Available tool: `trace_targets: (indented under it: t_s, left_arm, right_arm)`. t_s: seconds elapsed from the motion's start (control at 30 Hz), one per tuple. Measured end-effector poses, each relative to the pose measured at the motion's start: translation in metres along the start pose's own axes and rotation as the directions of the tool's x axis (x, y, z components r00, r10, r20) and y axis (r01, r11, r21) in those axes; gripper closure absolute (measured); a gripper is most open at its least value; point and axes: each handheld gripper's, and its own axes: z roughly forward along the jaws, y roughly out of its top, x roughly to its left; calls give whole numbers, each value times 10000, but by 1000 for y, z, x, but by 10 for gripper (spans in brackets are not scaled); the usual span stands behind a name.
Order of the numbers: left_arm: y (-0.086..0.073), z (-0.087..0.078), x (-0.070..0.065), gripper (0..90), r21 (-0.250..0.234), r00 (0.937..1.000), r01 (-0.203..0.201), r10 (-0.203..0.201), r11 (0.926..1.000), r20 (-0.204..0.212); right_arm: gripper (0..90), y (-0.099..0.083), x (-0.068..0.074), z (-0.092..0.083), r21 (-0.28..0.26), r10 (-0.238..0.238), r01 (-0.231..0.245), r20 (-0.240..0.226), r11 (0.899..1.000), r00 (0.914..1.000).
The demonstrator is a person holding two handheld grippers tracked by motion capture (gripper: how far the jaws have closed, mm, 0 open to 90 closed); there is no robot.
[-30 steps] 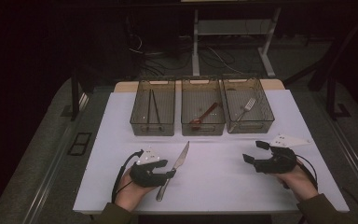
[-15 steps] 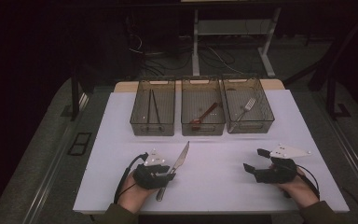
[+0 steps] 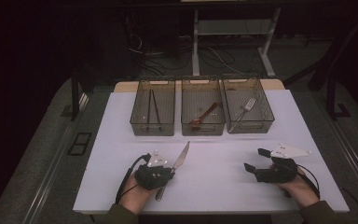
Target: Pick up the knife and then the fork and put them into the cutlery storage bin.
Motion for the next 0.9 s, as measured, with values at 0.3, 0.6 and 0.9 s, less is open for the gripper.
trace_targets:
  t_s: [0.3,0.6,0.9]
  left_arm:
    - [-2,-1,6,772,-116,9996,296,-296,9995,14]
    - [-2,0,1,789,-161,9962,791,-796,9967,-365]
    - [0,-1,5,792,-150,9963,782,-787,9968,-358]
  right_arm:
    - [178,0,0,0,1,-27,27,7,10000,10000]
    - [178,0,1,1,23,-54,54,-17,10000,10000]
    - [178,0,1,1,18,-190,190,34,9998,9998]
